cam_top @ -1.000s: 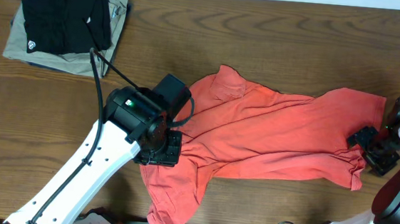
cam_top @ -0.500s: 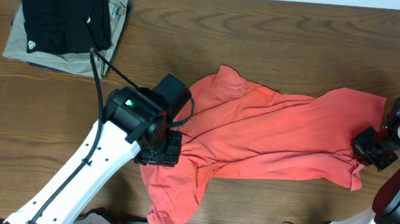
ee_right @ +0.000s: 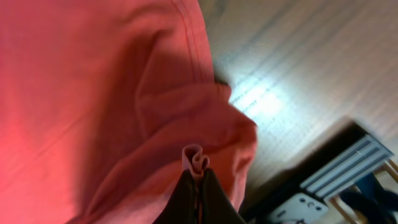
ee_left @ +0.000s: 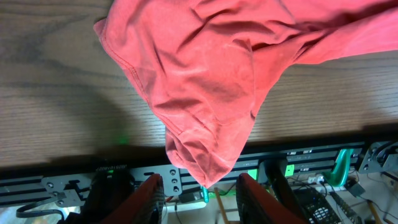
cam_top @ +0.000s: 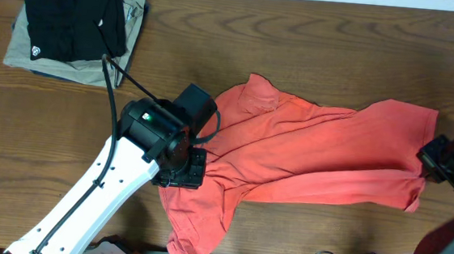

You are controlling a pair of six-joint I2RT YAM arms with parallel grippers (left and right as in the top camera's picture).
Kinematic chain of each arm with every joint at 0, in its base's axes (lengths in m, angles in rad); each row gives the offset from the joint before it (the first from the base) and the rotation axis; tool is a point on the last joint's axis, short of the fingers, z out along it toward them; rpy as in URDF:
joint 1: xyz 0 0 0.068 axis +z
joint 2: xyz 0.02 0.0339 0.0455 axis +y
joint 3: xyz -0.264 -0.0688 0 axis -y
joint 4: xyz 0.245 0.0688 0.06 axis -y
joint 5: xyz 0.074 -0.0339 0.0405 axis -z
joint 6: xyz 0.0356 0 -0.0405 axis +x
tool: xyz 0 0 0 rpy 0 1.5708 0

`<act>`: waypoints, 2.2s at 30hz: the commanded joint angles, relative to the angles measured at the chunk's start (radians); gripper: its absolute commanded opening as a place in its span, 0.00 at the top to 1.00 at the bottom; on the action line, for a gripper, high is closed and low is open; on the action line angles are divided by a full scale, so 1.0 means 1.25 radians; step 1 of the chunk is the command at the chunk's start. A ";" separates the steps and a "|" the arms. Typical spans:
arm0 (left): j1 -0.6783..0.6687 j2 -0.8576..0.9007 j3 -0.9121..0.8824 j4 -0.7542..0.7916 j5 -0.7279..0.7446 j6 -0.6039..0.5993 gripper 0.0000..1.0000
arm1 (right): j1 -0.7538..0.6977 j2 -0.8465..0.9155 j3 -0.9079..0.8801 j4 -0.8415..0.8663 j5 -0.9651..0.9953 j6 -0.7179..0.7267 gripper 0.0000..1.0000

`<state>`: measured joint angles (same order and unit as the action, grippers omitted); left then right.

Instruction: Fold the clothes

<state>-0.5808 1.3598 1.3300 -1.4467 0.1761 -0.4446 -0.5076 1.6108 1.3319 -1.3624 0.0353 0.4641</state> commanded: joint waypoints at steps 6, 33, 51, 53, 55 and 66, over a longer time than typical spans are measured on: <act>0.000 0.000 -0.003 0.005 -0.010 0.005 0.43 | -0.001 -0.215 0.018 -0.027 -0.020 0.012 0.99; 0.164 -0.111 -0.317 0.160 0.014 -0.149 0.02 | -0.001 -0.279 0.017 -0.056 -0.020 -0.028 0.99; 0.245 -0.044 -0.587 0.443 0.014 -0.177 0.01 | -0.001 -0.279 0.017 -0.049 -0.020 -0.034 0.99; 0.248 -0.024 -0.592 0.460 0.038 -0.158 0.03 | -0.001 -0.279 0.017 -0.047 -0.020 -0.034 0.99; 0.248 -0.002 -0.592 0.474 0.057 -0.156 0.07 | -0.001 -0.279 0.017 -0.046 -0.020 -0.034 0.99; 0.248 0.126 -0.592 0.551 0.125 -0.126 0.40 | -0.001 -0.279 0.017 -0.046 -0.020 -0.034 0.99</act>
<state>-0.2737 1.4651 0.6071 -0.8059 0.2726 -0.6434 -0.5076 1.2697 1.3411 -1.4227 0.0071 0.4358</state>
